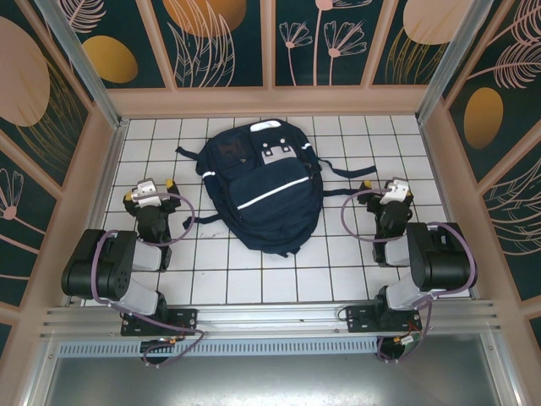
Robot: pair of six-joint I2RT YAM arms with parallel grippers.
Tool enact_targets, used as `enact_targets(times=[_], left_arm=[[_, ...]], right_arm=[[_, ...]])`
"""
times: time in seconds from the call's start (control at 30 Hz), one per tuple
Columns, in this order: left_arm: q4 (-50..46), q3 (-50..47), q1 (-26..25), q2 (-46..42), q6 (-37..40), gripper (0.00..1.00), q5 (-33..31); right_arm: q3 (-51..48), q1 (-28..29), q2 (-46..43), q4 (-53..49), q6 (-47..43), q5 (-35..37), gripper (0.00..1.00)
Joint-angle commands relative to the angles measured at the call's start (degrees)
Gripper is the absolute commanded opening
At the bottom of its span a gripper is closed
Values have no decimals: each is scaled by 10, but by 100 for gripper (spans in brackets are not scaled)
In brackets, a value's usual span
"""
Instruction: Pack the student bag
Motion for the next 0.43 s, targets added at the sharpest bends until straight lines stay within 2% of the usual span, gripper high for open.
enact_targets(times=[0.0, 0.4], left_arm=[[3, 6, 3, -1, -9, 99, 4], [-1, 9, 3, 0, -10, 99, 9]], right_arm=[[10, -4, 4, 6, 13, -10, 99], [9, -4, 3, 9, 12, -10, 99]])
